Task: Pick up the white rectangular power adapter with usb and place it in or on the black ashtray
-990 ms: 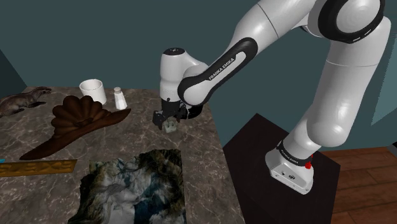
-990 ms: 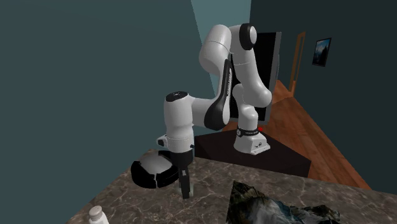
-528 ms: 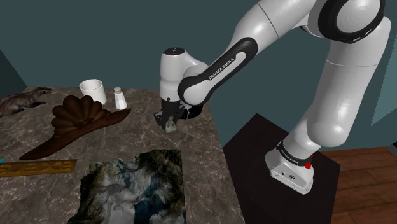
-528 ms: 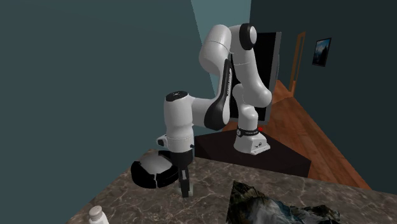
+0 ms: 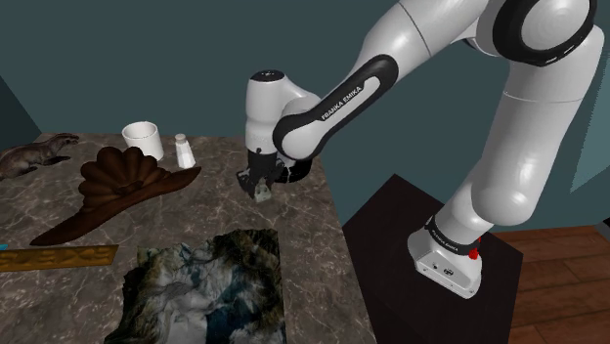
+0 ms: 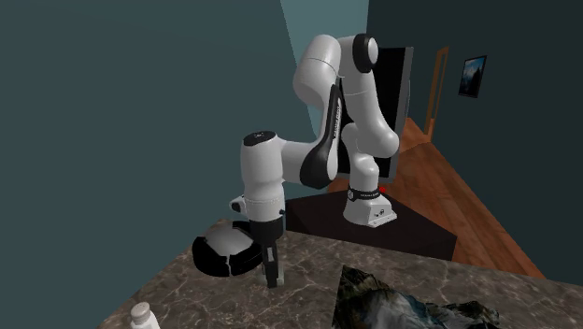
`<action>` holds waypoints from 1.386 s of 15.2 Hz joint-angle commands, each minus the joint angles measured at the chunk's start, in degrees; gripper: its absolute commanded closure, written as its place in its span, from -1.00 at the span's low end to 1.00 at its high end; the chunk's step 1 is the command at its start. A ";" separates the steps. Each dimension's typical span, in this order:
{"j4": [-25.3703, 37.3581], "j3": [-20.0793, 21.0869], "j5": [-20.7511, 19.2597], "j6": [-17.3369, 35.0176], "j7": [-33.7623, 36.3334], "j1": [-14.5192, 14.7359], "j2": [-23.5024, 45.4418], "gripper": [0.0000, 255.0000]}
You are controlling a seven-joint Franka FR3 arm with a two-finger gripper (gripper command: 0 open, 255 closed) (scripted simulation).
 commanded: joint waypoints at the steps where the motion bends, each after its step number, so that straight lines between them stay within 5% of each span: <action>1: 0.10 0.40 0.73 -1.11 -0.48 -0.33 -1.06 1.00; 21: 2.96 1.56 7.37 -12.88 -7.20 -3.97 -10.98 1.00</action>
